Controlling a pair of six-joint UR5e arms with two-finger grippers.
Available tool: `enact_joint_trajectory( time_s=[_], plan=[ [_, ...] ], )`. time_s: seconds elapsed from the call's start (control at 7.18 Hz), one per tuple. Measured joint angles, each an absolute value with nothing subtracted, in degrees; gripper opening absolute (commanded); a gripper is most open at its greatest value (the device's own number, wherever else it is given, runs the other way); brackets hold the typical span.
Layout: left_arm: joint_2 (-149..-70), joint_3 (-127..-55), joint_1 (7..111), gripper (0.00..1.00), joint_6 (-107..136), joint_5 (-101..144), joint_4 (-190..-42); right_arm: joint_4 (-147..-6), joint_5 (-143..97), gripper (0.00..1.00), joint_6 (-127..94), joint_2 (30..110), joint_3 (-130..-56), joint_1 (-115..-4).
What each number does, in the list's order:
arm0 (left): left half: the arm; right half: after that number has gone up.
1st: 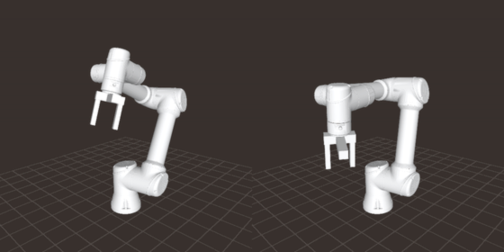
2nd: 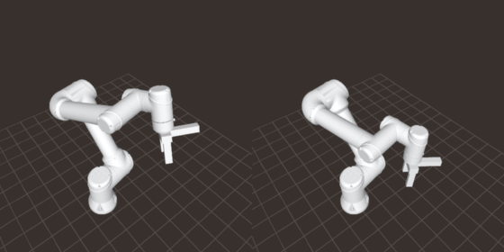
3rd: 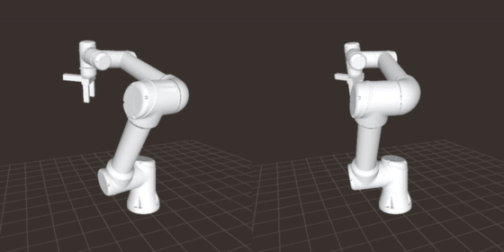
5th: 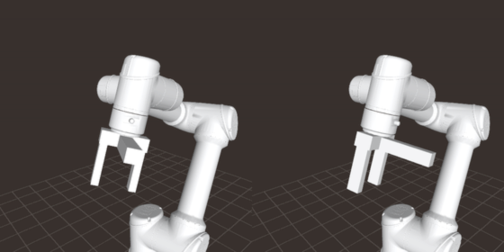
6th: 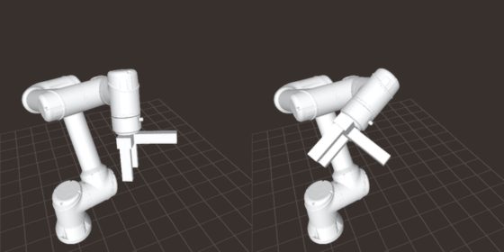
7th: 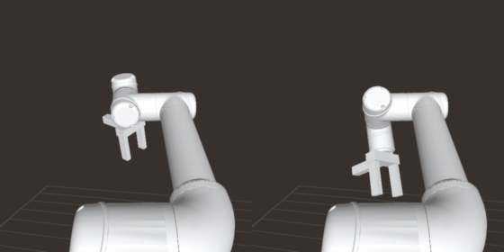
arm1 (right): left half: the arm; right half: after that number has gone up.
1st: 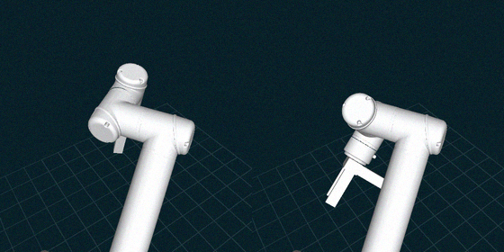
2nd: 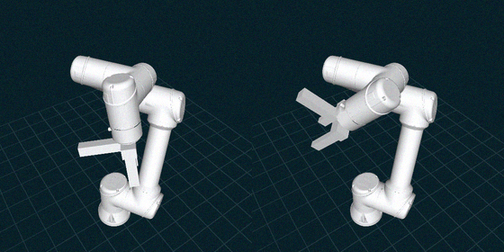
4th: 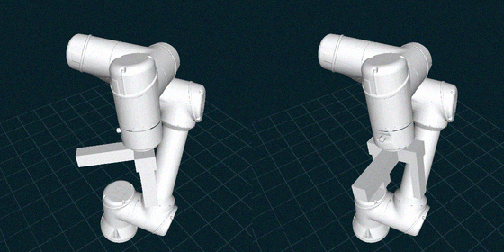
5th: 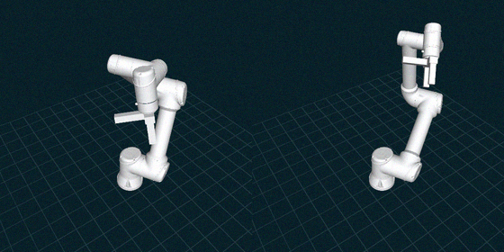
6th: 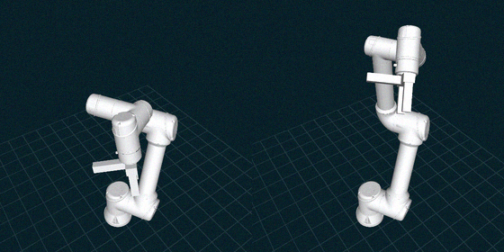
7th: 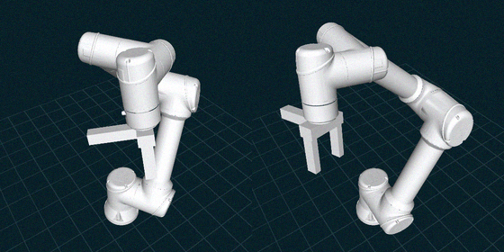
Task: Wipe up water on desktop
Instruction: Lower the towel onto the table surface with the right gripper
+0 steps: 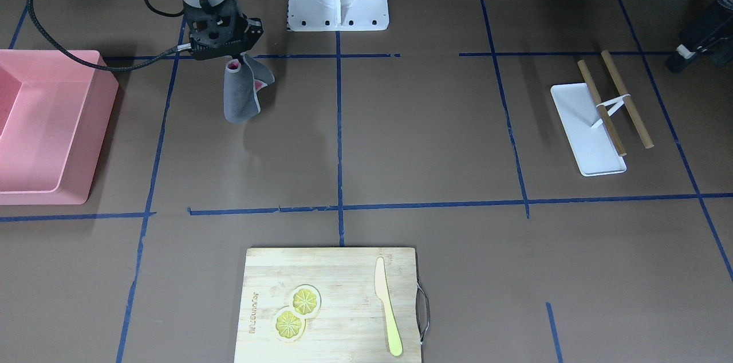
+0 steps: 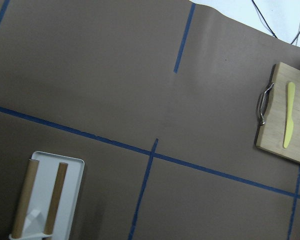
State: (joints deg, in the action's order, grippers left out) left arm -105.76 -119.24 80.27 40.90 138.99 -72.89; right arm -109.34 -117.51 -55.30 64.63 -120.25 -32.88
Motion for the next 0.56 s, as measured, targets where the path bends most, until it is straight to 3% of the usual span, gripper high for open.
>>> enact_joint_trajectory(
  time_s=[0.56],
  plan=[
    [-104.0,-120.0,81.4,1.00,37.8,138.9,-72.8,-103.0,-119.3,0.00,-57.3,65.4,-108.2,-36.9]
  ],
)
